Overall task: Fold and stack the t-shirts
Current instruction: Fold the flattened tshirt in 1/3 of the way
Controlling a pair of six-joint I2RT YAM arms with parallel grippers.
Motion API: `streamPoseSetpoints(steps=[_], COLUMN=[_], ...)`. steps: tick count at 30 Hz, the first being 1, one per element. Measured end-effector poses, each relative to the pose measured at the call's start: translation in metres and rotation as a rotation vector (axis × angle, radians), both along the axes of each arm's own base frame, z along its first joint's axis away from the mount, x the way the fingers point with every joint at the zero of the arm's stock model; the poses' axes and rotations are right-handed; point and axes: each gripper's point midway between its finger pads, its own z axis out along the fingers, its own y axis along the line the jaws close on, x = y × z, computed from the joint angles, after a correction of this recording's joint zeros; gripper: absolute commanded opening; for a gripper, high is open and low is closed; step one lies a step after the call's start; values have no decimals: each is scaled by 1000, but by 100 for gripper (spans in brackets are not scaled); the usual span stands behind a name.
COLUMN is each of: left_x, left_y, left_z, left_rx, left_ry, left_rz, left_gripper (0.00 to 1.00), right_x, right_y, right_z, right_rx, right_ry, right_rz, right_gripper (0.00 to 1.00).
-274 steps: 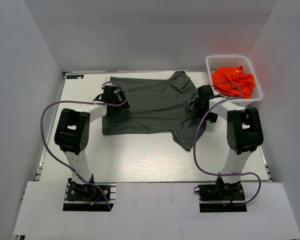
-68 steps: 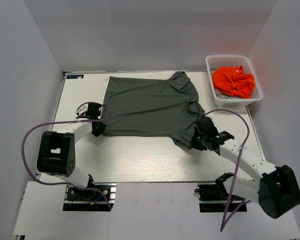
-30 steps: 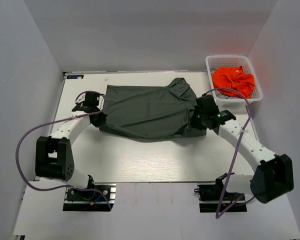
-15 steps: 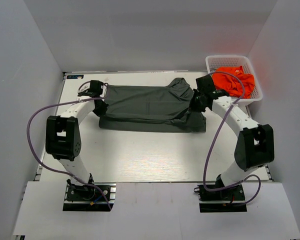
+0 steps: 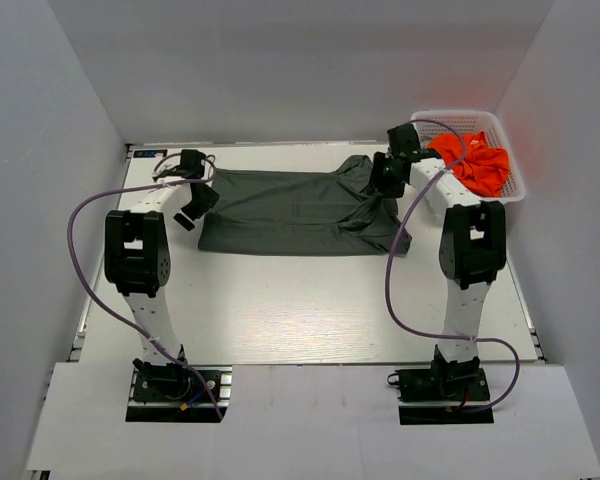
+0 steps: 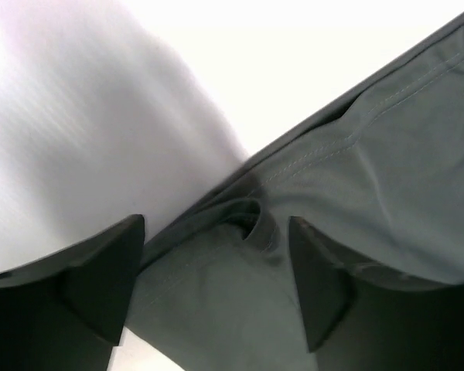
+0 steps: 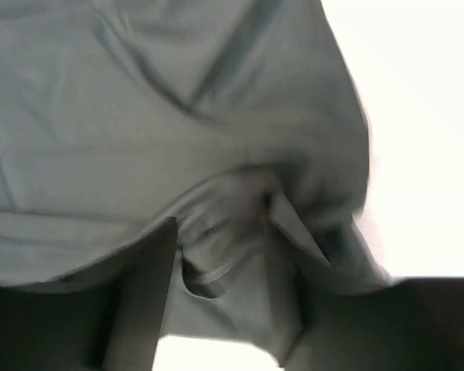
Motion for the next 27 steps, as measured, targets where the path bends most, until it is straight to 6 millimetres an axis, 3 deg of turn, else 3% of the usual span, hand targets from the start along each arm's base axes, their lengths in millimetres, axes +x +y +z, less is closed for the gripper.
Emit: streamPoseSetpoints(steps=[1,2,4,7,12,15,21,27], left_x=[3,6,13,18,-7,-21,-38,-42], left_y=[2,2,5,8,5,1,-6,-7], left_z=[1,4,12,24,22,17,5,2], left_rx=[3,7,19,31,24,15,-7,-11], left_ry=[-1,-4,-24,-53,-37,-9,29,43], left_rz=[3,3,3,2,-41,-73,-117,-129], left_gripper=[88,91,99,99,99,99,99,99], right_x=[10,18,27,15,-54,-78,-89,-76], right_y=[0,2,6,11,14,21,41,61], right_z=[-2,-2,2,12,19,13,-8,-36], right_rx=[-11,-12,-18,7,91,138,193,218], right_ry=[-9,-18,-41,-67,-71,-46,0,38], right_rz=[22,34,80,140,214,255,316,346], right_gripper=[83,90,90,90,90,90,90,90])
